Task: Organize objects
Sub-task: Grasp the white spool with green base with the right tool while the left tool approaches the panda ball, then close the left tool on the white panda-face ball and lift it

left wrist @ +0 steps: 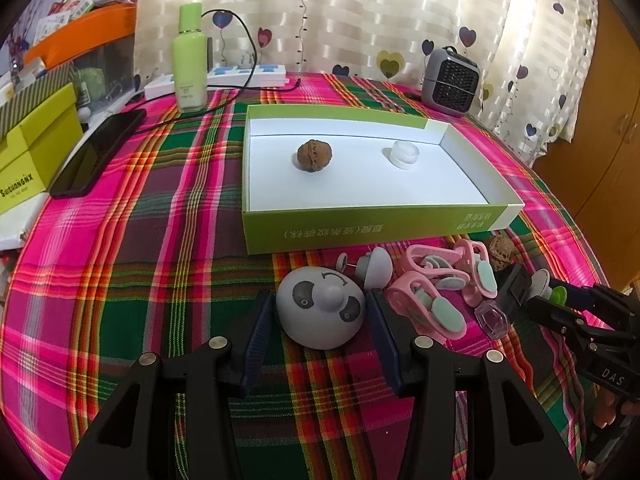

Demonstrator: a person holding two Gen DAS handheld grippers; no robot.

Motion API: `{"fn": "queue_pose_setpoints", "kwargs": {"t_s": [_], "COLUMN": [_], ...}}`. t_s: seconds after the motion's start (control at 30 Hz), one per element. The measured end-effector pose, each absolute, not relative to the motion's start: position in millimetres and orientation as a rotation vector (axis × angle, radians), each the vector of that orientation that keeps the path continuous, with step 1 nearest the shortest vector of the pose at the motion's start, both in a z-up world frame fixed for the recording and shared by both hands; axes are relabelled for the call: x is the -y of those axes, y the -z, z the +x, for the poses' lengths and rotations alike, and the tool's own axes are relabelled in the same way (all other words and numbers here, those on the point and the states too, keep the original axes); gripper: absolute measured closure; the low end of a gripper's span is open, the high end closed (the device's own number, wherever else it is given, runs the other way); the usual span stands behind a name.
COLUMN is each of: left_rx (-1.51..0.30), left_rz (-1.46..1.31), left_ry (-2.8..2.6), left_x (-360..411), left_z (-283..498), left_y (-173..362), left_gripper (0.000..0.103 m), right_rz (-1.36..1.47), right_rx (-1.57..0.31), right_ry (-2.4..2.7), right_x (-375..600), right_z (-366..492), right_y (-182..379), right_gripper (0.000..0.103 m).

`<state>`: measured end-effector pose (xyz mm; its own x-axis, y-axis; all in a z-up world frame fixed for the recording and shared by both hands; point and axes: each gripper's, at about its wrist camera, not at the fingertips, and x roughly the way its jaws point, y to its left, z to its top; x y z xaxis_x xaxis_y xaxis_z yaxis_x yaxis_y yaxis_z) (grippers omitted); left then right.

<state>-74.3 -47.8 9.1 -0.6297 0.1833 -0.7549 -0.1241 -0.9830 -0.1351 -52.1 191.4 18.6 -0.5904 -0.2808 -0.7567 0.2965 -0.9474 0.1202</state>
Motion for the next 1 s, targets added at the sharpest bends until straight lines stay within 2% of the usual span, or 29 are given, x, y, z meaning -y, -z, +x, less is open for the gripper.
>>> {"fn": "queue_pose_setpoints", "kwargs": {"t_s": [0.23, 0.5, 0.77, 0.83, 0.9, 1.0], "left_rx": [0.099, 0.091, 0.128, 0.131, 0.14, 0.136], "left_rz": [-1.251, -1.214, -1.204, -1.195, -1.177, -1.163], "left_ry": [-2.695, -2.71, -2.716, -2.717, -2.722, -2.72], "left_x": [47.3, 48.5, 49.9, 49.7, 50.7, 50.6], "left_z": [-74.9, -73.5, -73.8, -72.7, -71.2, -70.7], "left_y": [-11.0, -16.5, -16.1, -16.9, -19.3, -22.0], "left_gripper": [0.058, 0.07, 0.071, 0.074, 0.081, 0.082], "right_rz": [1.203, 1.194, 1.195, 1.19, 1.189, 1.186], "right_rx": [-0.019, -0.027, -0.026, -0.027, -0.029, -0.025], "right_ry": [2.541, 2.538, 2.539, 2.538, 2.537, 2.54], "right_x": [-190.8, -189.0, -189.7, -189.7, -189.4, -189.4], "right_z": [-51.3, -50.4, -51.4, -51.3, -51.1, -50.7], "right_y": [-19.2, -19.6, -19.6, -20.1, -20.1, -19.8], "right_gripper": [0.059, 0.059, 0.059, 0.059, 0.059, 0.059]}}
